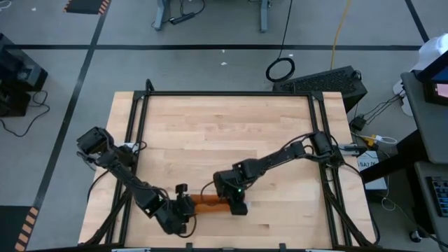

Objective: Roll towel
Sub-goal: Roll the brown towel

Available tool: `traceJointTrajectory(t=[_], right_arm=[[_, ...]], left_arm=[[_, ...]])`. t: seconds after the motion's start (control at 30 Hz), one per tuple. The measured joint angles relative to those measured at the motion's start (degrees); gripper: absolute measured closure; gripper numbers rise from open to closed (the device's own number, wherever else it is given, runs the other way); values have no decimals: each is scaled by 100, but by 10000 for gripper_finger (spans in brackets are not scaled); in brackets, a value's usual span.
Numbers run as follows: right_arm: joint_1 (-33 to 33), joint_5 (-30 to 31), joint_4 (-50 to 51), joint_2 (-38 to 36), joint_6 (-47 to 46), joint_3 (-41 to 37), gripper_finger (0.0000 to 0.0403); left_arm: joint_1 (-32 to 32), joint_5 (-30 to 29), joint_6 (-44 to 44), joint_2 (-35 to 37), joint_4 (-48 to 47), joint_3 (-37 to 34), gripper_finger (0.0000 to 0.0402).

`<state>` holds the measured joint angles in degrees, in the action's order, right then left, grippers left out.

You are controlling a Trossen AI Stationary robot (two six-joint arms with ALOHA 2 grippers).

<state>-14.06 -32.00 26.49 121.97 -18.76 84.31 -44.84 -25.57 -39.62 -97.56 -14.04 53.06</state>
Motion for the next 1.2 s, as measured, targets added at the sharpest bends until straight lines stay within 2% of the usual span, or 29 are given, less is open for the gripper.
traceJointTrajectory(t=[0.3, 0.43, 0.5, 0.7, 0.77, 0.9, 1.07, 1.2], right_arm=[[189, -140, 23, 9, -3, 1, 392], [201, -140, 17, 9, -43, 1, 392], [201, -143, 17, 9, -72, 1, 392], [191, -131, -18, 11, -127, 1, 392], [171, -90, -18, 13, -41, 1, 392], [107, 116, -20, 13, 37, 4, 391], [-35, 251, -24, 13, 52, 7, 371], [-157, 260, 47, -48, 52, 7, 339]], left_arm=[[-604, -1003, -32, -2, 185, 1, 215], [-766, -1670, 255, -138, 289, 4, 214], [-740, -1712, 424, -293, 239, 4, 214], [-432, -1447, 546, -605, 216, 4, 216], [-285, -1282, 254, -614, 64, 4, 228], [74, -570, -186, -610, -294, 4, 291], [291, -340, 204, -586, -278, 4, 385], [469, 125, 260, -525, -277, 4, 386]])
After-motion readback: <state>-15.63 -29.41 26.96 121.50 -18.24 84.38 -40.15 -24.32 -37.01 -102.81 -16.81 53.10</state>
